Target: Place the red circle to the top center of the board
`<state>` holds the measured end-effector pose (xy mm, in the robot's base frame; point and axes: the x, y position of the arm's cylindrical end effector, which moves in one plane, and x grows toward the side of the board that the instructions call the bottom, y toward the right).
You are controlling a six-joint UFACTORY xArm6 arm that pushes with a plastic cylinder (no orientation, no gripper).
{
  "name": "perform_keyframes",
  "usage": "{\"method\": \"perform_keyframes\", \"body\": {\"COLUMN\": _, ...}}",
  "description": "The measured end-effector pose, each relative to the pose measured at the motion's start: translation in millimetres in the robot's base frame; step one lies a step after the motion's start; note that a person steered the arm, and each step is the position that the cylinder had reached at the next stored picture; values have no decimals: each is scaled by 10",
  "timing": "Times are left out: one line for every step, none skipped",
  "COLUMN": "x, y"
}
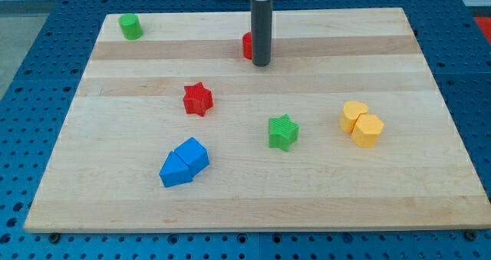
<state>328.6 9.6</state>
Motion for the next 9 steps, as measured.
{"method": "perform_keyframes", "body": {"x": -117, "y": 0}}
{"method": "perform_keyframes", "body": {"x": -214, "y": -9}}
{"method": "perform_keyframes", "body": {"x": -219, "y": -86}}
{"method": "perform_keyframes", "body": {"x": -209, "y": -111}}
{"method": "perform_keyframes", "body": {"x": -104, "y": -115}}
{"method": "perform_keyframes", "body": {"x": -79, "y": -149}}
{"method": "perform_keyframes", "body": {"x": -47, "y": -189}}
{"method": "perform_keyframes", "body": {"x": -57, "y": -256}}
{"method": "perform_keyframes", "body": {"x": -194, "y": -266}}
